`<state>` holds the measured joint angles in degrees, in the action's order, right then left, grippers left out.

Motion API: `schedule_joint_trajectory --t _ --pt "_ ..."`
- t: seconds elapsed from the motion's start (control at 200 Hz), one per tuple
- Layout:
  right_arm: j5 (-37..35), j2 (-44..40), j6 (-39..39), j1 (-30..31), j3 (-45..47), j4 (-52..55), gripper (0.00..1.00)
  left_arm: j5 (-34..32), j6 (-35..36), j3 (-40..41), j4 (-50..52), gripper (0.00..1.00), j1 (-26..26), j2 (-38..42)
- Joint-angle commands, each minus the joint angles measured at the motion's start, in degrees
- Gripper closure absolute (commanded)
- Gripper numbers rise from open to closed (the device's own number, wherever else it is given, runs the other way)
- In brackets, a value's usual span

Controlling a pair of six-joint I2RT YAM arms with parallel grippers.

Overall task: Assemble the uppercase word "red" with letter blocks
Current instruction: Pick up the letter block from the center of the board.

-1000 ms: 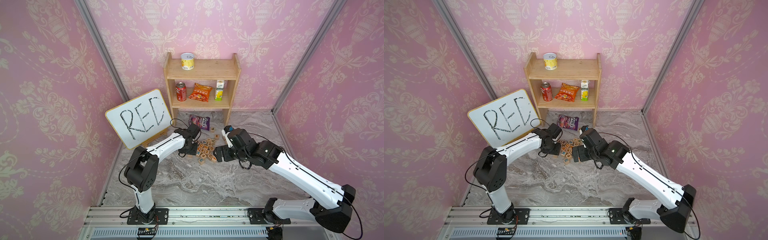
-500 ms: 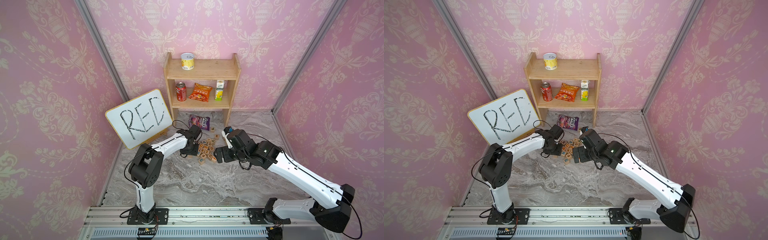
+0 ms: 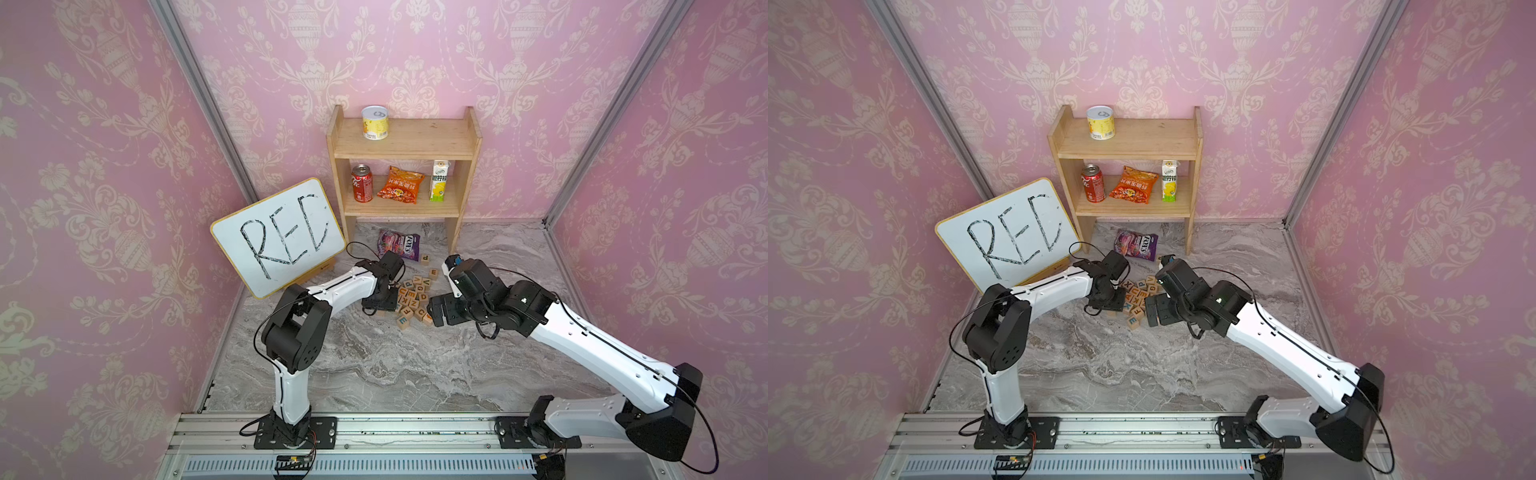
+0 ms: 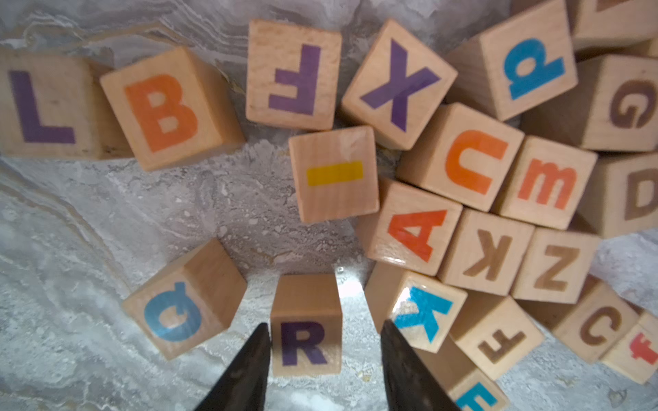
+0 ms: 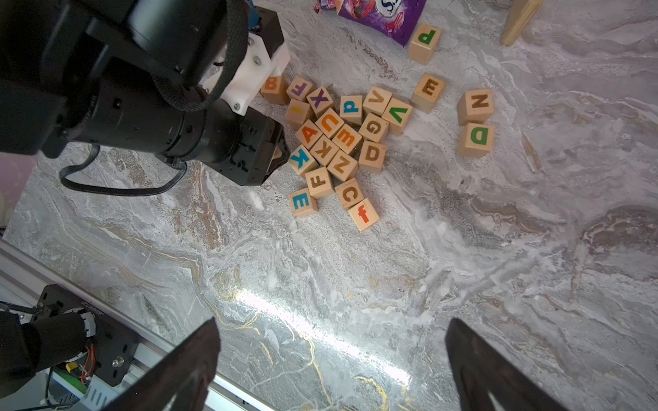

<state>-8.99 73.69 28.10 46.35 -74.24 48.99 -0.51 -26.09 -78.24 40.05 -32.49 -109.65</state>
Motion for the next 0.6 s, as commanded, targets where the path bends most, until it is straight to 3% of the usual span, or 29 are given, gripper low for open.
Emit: schedule_joint_trajectory --t 0.0,0.595 --pt "-1.4 0.6 -1.2 0.2 0.7 1.2 0.00 -0.9 -0.7 0.6 0.0 0.49 -0.3 -1.6" --pt "-1.9 -0.4 -0.2 0.0 3.0 0.7 0.00 -1.6 0.3 0.5 0.1 0.51 0.2 -3.7"
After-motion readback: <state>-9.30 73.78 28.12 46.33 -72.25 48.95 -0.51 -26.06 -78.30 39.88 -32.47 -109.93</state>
